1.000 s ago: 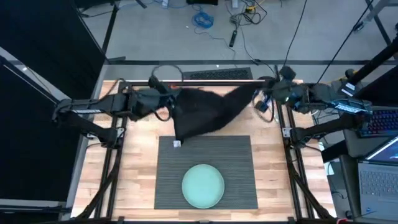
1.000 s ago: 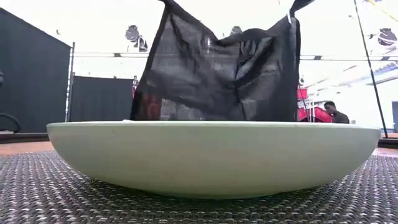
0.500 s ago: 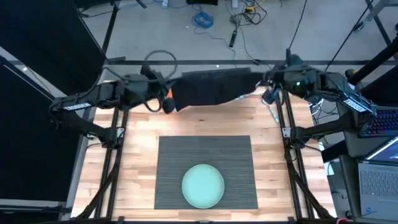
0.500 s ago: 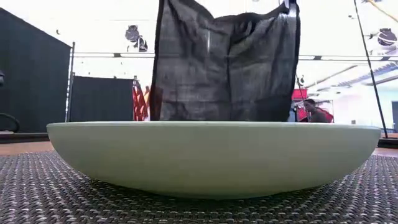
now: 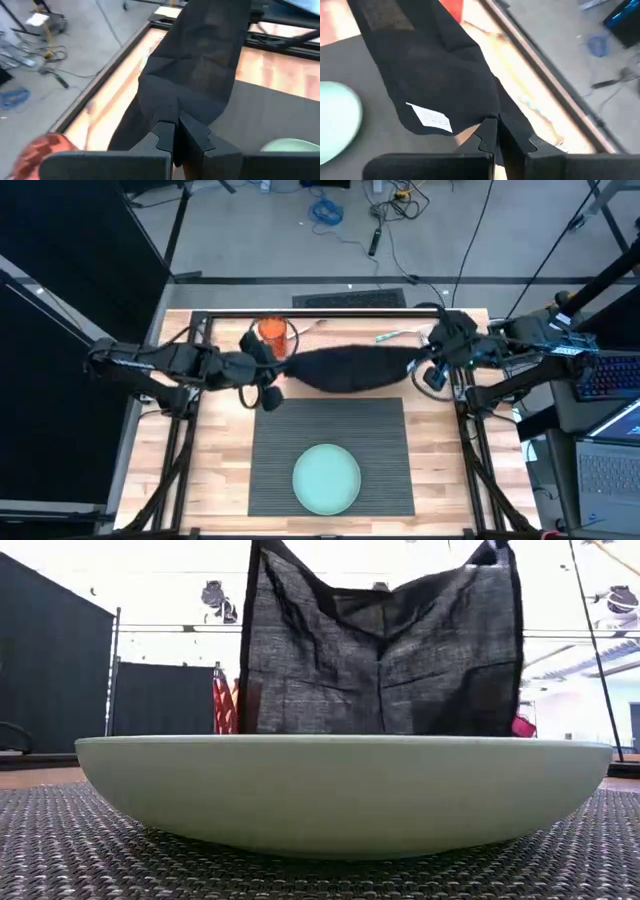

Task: Set table place
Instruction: Fold the black napkin

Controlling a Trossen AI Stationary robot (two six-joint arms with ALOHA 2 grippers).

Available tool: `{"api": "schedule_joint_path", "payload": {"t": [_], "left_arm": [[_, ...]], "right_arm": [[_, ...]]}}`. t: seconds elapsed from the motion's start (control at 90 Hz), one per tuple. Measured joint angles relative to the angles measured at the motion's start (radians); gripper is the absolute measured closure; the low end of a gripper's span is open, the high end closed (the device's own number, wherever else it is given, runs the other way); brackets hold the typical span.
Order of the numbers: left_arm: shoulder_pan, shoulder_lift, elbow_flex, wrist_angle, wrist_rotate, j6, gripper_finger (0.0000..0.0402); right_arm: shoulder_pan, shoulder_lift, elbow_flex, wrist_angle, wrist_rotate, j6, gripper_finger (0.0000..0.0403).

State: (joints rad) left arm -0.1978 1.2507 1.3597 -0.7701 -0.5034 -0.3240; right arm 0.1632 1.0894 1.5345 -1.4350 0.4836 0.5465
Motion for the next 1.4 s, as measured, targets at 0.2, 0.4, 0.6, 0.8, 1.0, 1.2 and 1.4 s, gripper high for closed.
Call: {"api": "schedule_joint_path", "payload": {"t": [0.2,0.4,0.6,0.8,1.0,1.2,1.4], "left_arm": [[-0.088,0.001,-0.055,-0.007,-0.002,-0.116,0.0402],[-0.117,0.002,-0.093,-0.008,-0.019,-0.190,0.0402],[-0.117,0.002,-0.095,-0.008,-0.012,-0.194,0.0402],[-0.117,0.002,-0.095,-0.034,0.050,-0.194,0.0402],[-0.117,0.002,-0.095,-0.055,0.122,-0.221,0.0402],[-0.131,0.002,-0.095,-0.055,0.212,-0.221,0.0402],[-0.131,0.002,-0.095,-0.061,0.242,-0.221,0.0402]], "right_arm": [[0.122,0.021,-0.007,-0.028,-0.037,0.141,0.0403],[0.168,0.053,-0.042,-0.051,-0.072,0.240,0.0403],[0.189,0.060,-0.106,-0.054,-0.169,0.341,0.0403],[0.250,0.060,-0.164,-0.031,-0.232,0.457,0.0403],[0.310,0.060,-0.172,0.049,-0.284,0.536,0.0403],[0.350,0.065,-0.172,0.094,-0.303,0.592,0.0403],[0.350,0.091,-0.172,0.095,-0.373,0.623,0.0403]]}}
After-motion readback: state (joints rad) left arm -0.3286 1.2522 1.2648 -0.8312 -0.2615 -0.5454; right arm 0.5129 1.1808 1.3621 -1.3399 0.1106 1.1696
